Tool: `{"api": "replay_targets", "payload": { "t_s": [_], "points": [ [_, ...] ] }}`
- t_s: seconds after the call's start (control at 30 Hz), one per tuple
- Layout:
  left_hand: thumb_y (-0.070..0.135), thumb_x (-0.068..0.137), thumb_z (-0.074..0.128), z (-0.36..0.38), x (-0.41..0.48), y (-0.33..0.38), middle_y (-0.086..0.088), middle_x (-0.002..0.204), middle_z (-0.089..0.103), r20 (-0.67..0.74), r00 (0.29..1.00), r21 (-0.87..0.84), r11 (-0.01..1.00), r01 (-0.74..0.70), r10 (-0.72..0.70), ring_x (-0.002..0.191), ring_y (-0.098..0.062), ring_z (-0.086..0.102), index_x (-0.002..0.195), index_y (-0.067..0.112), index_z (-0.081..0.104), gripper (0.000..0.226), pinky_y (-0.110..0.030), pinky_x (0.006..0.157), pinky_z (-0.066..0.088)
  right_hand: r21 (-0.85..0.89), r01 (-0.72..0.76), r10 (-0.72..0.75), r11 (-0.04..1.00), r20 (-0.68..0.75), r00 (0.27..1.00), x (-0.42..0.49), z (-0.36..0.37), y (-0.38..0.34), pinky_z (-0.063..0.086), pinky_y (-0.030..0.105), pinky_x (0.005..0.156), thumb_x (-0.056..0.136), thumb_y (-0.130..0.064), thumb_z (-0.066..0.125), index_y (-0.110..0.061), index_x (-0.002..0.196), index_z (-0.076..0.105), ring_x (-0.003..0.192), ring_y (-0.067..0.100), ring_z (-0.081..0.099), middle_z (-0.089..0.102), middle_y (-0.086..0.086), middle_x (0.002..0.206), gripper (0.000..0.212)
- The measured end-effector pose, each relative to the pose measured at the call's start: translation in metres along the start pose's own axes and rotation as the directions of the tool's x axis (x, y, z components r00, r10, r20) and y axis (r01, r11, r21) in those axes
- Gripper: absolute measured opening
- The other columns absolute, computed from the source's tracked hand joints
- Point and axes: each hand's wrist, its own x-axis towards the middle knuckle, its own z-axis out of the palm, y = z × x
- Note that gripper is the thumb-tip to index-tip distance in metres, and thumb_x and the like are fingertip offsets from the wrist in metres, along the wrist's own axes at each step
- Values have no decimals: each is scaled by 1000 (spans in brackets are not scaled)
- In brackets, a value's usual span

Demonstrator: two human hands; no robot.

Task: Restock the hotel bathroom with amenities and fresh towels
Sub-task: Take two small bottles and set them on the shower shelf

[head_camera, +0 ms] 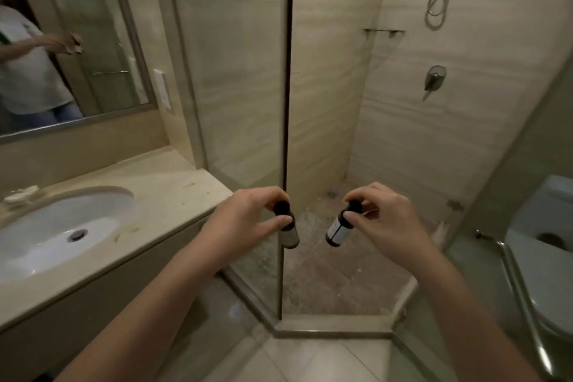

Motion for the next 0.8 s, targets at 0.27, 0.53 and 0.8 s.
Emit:
{"api": "replay_targets", "payload": {
  "t_s": [0.27,0.53,0.8],
  "points": [
    [35,89,57,73,137,-40,11,103,63,118,991,13,998,-61,59,97,-8,58,105,26,59,19,-36,81,51,-62,-142,137,988,-90,987,100,15,95,46,23,75,81,-11,69,-10,98,68,82,15,59,60,1,95,17],
    [37,89,55,145,335,-43,13,103,63,161,981,11,994,-112,108,98,-10,58,103,29,56,16,-39,80,51,-125,-222,211,967,-96,973,228,-13,222,41,15,71,81,-11,69,-11,98,68,77,8,56,57,-3,92,17],
    [36,87,58,179,485,-28,13,102,64,147,978,-28,989,-145,147,99,-11,59,101,30,58,14,-39,80,51,-165,-261,237,951,-155,959,327,-67,303,48,30,81,81,-12,69,-13,98,68,83,14,58,58,-2,92,17]
  ]
}}
